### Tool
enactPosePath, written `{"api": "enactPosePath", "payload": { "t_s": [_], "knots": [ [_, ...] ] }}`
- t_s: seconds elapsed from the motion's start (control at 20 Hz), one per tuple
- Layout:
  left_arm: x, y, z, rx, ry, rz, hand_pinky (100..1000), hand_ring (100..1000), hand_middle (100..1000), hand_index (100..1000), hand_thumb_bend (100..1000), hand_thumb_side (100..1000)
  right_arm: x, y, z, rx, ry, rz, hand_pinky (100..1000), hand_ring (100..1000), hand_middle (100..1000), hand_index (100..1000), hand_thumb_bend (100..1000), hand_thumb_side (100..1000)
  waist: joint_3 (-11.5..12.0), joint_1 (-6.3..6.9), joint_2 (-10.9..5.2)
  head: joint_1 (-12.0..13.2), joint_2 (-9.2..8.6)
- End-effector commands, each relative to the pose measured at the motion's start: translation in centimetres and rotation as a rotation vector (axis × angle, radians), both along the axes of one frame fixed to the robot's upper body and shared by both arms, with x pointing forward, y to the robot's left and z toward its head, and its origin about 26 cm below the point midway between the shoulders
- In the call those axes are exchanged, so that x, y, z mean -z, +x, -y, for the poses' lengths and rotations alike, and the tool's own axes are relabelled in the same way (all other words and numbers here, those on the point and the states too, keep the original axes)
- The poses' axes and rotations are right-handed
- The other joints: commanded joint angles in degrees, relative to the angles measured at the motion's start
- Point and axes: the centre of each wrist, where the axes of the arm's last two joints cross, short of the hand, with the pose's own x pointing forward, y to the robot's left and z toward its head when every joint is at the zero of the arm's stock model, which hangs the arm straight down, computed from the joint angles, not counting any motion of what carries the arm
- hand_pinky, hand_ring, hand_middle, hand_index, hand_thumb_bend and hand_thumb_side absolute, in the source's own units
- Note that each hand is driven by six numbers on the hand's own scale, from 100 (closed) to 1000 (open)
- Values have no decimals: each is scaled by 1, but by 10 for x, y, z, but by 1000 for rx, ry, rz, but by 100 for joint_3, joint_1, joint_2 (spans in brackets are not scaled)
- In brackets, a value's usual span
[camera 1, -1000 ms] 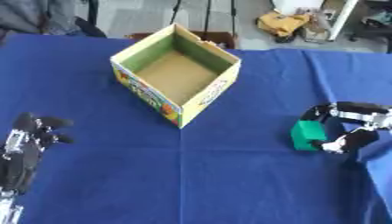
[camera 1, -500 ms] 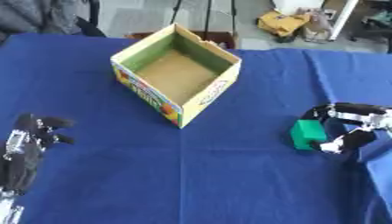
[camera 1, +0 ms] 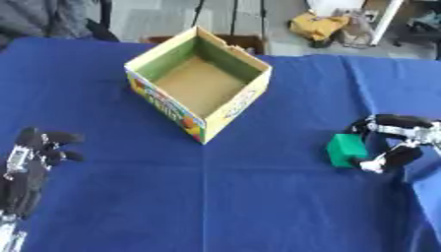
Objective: Pick up objects on the table and place them in the box.
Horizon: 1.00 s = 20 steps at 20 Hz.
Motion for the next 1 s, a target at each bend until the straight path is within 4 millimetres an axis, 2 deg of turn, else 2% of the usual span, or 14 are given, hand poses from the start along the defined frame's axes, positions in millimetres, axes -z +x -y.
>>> {"api": "enactPosePath", "payload": {
  "t_s": [0.05, 0.1, 0.25, 0.3, 0.65, 0.85, 1.0],
  "knots": [
    [-8, 2, -3, 1, 19, 23, 607, 792, 605, 655, 385, 1000, -14, 1, 2, -33, -28, 50, 658, 621, 531, 558, 106, 354, -7, 13, -67, -18, 38],
    [-8, 2, -4, 1, 19, 23, 607, 792, 605, 655, 385, 1000, -14, 1, 1, -31, -21, 62, 646, 619, 483, 503, 100, 311, -8, 14, -66, -18, 37],
    [-8, 2, -4, 2, 20, 22, 608, 793, 605, 655, 385, 1000, -13, 1, 1, -25, -10, 88, 640, 616, 463, 485, 100, 289, -10, 16, -62, -20, 36],
    [-8, 2, -4, 1, 20, 22, 608, 793, 605, 656, 384, 1000, -14, 1, 1, -21, -3, 99, 623, 605, 407, 444, 100, 217, -13, 18, -61, -20, 40],
    [-8, 1, -4, 1, 20, 21, 608, 793, 605, 656, 385, 1000, -20, 1, -1, -14, 33, 177, 616, 599, 385, 425, 100, 158, -18, 20, -63, -18, 42],
    [-7, 1, -5, -1, 23, 18, 608, 793, 605, 656, 386, 1000, -37, 4, -2, -20, 47, 231, 617, 602, 388, 427, 100, 103, -36, 3, -76, -6, 45],
    [-6, 1, -6, -1, 26, 15, 609, 793, 605, 656, 386, 1000, -55, 6, -3, -26, 54, 281, 618, 607, 391, 427, 100, 100, -44, -17, -92, 8, 48]
  ]
}}
